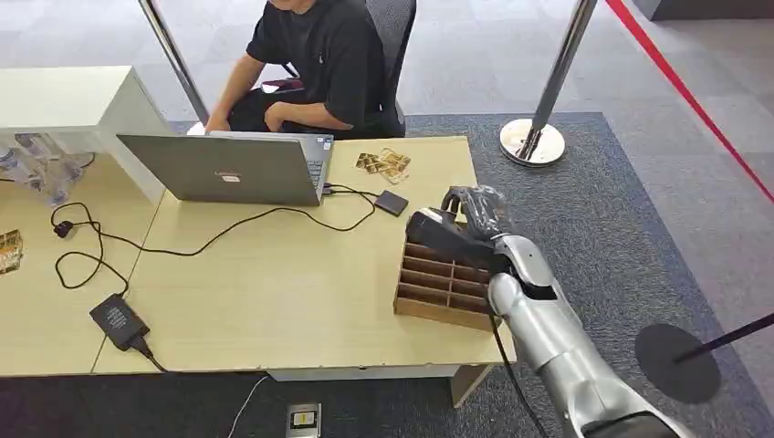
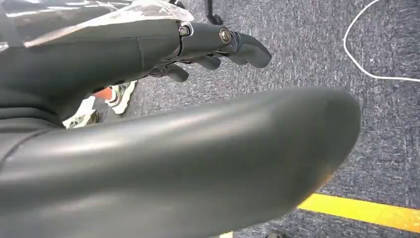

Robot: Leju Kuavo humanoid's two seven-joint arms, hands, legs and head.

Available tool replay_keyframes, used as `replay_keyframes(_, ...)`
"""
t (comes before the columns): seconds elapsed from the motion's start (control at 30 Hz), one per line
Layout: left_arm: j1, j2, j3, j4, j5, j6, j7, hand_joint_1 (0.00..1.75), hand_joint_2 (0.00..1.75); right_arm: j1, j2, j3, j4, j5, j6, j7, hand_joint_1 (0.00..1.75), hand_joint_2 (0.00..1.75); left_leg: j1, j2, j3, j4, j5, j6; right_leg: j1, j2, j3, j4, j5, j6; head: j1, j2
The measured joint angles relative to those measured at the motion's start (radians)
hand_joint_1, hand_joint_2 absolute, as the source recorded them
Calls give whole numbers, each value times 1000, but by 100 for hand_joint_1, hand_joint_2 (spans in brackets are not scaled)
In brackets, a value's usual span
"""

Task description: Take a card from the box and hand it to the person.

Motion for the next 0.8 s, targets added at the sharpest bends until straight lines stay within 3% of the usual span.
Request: replay_keyframes(0.8,-2,1,-3,0,-19,-11,14,0,0,79,-69,-18,-369,-28,13,-8,129,175,0,0,-1,0,0,0,0,0,-1,0,0,0,0,0)
